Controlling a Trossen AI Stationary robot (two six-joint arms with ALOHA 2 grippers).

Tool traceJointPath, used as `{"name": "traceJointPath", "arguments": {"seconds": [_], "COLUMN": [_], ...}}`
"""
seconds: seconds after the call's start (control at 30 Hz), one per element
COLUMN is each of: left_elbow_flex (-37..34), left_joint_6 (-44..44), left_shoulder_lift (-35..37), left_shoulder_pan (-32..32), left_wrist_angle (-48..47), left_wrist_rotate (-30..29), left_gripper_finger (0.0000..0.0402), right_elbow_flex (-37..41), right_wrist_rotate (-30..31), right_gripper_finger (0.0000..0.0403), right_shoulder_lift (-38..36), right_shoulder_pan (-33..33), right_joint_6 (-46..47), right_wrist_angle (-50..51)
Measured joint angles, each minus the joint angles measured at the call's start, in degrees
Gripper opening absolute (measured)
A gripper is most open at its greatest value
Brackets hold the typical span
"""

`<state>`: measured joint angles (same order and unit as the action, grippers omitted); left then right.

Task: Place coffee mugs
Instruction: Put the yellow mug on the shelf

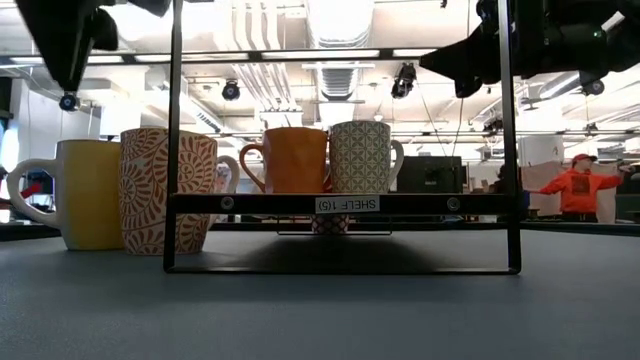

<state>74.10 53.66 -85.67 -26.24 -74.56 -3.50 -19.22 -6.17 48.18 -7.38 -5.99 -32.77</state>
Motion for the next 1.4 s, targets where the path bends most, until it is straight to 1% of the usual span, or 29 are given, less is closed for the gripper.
{"name": "traceJointPath", "arguments": {"seconds": [0.1, 0.27, 0.57, 0.73, 0.93, 1.17, 1.4], "left_elbow_flex": [-1.47, -4.35, -5.33, -6.41, -9.09, -11.41, -12.43], "left_joint_6": [-6.19, -11.95, -14.87, -15.69, -17.28, -18.94, -19.11], "left_shoulder_lift": [0.0, 0.02, 0.11, 0.15, 0.15, 0.15, 0.15], "left_shoulder_pan": [-0.42, -0.45, -0.32, 0.3, 1.13, 2.33, 2.54], "left_wrist_angle": [0.04, 0.47, 0.45, 0.82, 4.53, 6.71, 7.07], "left_wrist_rotate": [-0.25, -0.47, -5.59, -5.7, -6.04, -6.04, -6.02], "left_gripper_finger": [0.0117, 0.0123, 0.0123, 0.0123, 0.0123, 0.0122, 0.0099], "right_elbow_flex": [0.0, 0.0, 0.0, 0.0, 0.0, 0.0, 0.0], "right_wrist_rotate": [-0.12, -0.26, -0.26, -0.26, -0.26, -0.25, -0.24], "right_gripper_finger": [0.0009, 0.0009, 0.0009, 0.0009, 0.0009, 0.0009, 0.0009], "right_shoulder_lift": [0.0, 0.0, 0.0, 0.0, 0.0, 0.0, 0.0], "right_shoulder_pan": [0.0, 0.0, 0.0, 0.0, 0.0, 0.0, 0.0], "right_joint_6": [0.48, 0.75, 1.08, 1.46, 1.44, 1.36, 1.3], "right_wrist_angle": [-0.01, 1.4, 2.65, 2.51, 2.51, 2.51, 2.48]}}
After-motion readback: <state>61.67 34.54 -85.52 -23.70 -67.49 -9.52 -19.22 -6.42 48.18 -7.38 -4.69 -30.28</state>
